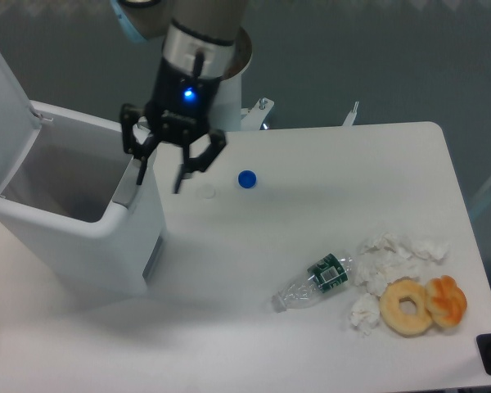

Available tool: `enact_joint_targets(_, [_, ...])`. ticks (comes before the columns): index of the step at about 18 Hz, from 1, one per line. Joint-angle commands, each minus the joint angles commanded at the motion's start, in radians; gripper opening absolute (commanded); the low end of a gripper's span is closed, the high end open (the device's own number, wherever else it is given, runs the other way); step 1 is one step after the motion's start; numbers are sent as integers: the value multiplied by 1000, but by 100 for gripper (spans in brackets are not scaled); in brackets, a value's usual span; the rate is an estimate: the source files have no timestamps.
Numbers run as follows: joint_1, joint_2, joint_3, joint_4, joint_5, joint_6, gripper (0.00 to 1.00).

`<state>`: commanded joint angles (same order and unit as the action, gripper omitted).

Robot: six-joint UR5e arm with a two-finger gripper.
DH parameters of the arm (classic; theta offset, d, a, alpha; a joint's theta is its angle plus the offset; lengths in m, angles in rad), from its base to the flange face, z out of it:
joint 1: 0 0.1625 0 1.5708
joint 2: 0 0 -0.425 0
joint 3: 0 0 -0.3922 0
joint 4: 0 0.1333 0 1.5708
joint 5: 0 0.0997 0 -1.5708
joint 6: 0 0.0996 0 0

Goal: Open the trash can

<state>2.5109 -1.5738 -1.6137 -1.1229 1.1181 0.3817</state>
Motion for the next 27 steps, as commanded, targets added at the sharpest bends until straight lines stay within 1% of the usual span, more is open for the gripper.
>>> enact_joint_targets(3, [63, -18, -6, 0, 12, 164, 100])
enact_joint_targets(5, [103, -50, -12, -3, 26, 280, 100])
enact_joint_targets(7, [144, -63, -18, -3, 42, 411, 100])
enact_joint_targets(8, [161, -81, -18, -3, 55, 477, 100])
enact_joint_targets(10, [180, -144, -8, 0, 98, 624, 100])
enact_joint_targets(11, [183, -169, 1, 3, 129, 694, 100])
enact_joint_targets(12, [184, -182, 12, 5, 146, 730, 100])
enact_joint_targets(13, [186, -225, 41, 6, 182, 811, 100])
enact_joint_targets(14, [186, -309, 102, 9, 262, 895, 100])
enact_joint_targets(16, [183, -389, 132, 20, 391, 972, 100])
enact_joint_targets(17, [187, -428, 144, 59, 426, 999, 100])
enact_joint_targets(18, [190, -454, 152, 104, 436, 1017, 100])
enact_joint_targets(19, [204, -475, 162, 118, 437, 1028, 100])
enact_joint_targets(22, [224, -521, 184, 117, 460, 1072, 100])
enact_joint_targets(24, [224, -551, 233, 114, 505, 1114, 100])
enact_joint_targets(25, [224, -561, 251, 112, 509, 1120, 100])
enact_joint_targets(27, [224, -572, 270, 112, 509, 1119, 100])
